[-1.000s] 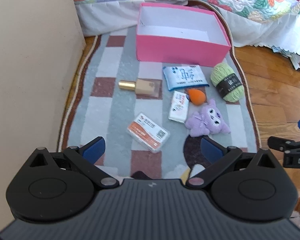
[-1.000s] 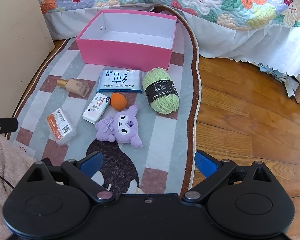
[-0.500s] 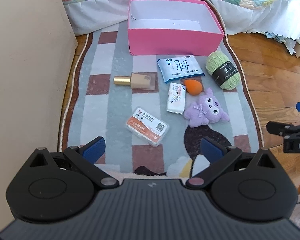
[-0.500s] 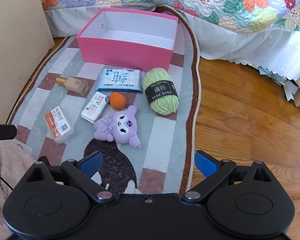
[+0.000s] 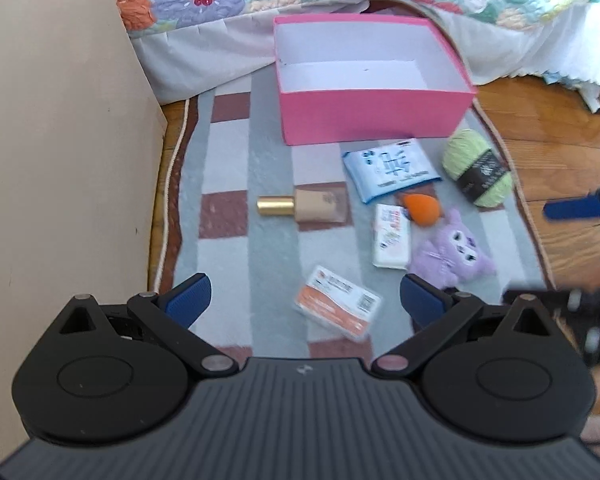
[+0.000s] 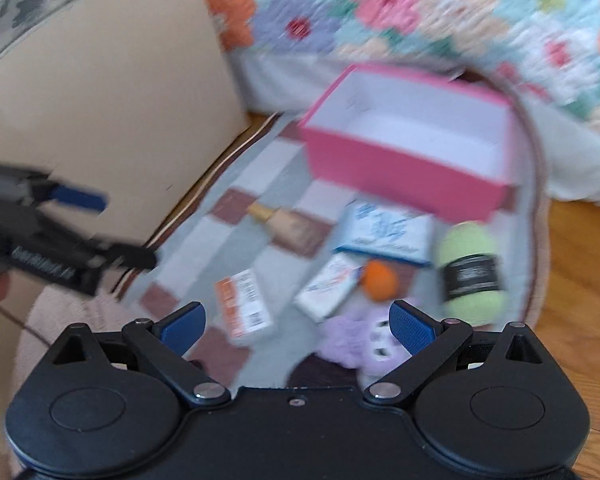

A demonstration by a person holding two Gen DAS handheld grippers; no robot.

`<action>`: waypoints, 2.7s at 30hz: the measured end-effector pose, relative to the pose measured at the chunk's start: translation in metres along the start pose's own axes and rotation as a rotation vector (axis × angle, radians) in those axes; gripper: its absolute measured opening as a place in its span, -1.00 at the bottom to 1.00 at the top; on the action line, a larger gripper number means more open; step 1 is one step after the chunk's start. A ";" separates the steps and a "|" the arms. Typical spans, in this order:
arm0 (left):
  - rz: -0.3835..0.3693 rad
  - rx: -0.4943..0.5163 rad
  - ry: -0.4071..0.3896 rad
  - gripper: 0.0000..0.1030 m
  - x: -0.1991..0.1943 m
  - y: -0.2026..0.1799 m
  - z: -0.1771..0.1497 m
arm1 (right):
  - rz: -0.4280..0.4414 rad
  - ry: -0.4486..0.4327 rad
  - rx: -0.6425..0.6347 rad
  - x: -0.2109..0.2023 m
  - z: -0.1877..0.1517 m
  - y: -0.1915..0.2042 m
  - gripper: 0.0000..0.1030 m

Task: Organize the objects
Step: 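Lower the left tool toward the clear dental-floss box with orange label, then close the left tool on the dental-floss box and lift it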

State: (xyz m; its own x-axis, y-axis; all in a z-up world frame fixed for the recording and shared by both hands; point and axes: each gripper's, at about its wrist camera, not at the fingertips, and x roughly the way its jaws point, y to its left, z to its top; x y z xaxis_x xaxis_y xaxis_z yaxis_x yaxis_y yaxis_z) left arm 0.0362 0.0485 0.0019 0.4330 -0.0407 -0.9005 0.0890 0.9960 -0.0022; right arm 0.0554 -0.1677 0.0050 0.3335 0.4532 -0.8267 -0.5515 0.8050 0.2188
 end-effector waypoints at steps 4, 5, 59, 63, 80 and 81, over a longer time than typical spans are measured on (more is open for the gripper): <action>-0.010 0.036 0.065 0.95 0.043 0.004 0.017 | 0.131 0.105 -0.005 0.043 0.004 0.007 0.94; -0.017 0.035 0.082 0.95 0.054 0.006 0.019 | 0.148 0.128 -0.001 0.051 0.003 0.008 0.94; -0.327 -0.436 0.223 0.05 0.176 0.020 -0.038 | 0.022 0.055 0.034 0.169 -0.063 0.012 0.28; -0.306 -0.417 0.169 0.06 0.173 0.015 -0.038 | 0.008 0.032 0.058 0.169 -0.062 0.014 0.27; -0.234 -0.277 -0.010 0.05 0.097 -0.023 -0.040 | -0.048 -0.037 -0.115 0.119 -0.054 0.024 0.23; -0.224 -0.263 -0.026 0.05 0.088 -0.027 -0.038 | -0.053 -0.049 -0.128 0.112 -0.052 0.025 0.23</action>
State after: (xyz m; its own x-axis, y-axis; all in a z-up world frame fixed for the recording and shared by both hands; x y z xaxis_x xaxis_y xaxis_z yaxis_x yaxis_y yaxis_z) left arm 0.0378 0.0213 -0.0938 0.4514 -0.2594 -0.8538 -0.0481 0.9484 -0.3135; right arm 0.0391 -0.1167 -0.1097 0.3997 0.4323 -0.8083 -0.6243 0.7740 0.1053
